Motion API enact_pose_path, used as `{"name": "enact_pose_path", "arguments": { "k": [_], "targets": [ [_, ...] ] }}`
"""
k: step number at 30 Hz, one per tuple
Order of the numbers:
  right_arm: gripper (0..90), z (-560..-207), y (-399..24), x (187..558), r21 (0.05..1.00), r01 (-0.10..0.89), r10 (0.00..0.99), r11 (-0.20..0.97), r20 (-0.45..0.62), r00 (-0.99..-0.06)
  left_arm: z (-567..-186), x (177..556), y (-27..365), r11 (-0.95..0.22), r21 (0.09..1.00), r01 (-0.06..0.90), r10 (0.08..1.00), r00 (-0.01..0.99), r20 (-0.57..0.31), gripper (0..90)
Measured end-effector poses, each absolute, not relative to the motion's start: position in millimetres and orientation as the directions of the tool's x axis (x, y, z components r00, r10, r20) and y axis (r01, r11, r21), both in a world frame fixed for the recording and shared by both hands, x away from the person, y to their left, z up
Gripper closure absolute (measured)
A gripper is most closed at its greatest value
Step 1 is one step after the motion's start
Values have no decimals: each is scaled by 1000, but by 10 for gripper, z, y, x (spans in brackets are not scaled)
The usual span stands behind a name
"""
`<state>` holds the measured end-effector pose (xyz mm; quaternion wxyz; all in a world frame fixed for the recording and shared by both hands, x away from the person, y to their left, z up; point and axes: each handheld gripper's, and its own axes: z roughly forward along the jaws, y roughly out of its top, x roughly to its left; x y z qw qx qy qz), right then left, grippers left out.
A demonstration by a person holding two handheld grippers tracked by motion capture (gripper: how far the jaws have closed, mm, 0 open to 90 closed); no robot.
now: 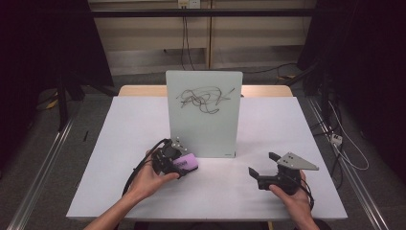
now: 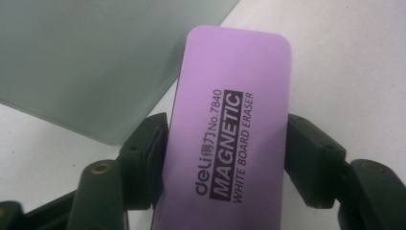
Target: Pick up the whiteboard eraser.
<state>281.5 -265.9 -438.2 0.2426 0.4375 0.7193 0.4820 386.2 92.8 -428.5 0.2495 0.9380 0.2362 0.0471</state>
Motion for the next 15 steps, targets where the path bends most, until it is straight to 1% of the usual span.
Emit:
{"name": "enact_pose_path", "arguments": {
  "k": [3, 5, 7, 15],
  "targets": [
    [55, -4383, -2663, 2817, 906, 394, 863, 153, 72, -499, -4288, 3863, 931, -758, 495, 424, 466, 884, -43, 384],
    [55, -4385, -2663, 2820, 907, 394, 864, 153, 70, -498, -4282, 3868, 936, -769, 489, 411, 454, 891, -35, 390],
    [55, -4385, -2664, 2820, 906, 395, 864, 153, 72, -498, -4289, 3864, 940, -756, 498, 424, 462, 885, -52, 395],
    [56, -4388, -2665, 2825, 904, 399, 864, 151, 75, -497, -4295, 3857, 951, -751, 509, 421, 461, 886, -52, 401]
  ]
}}
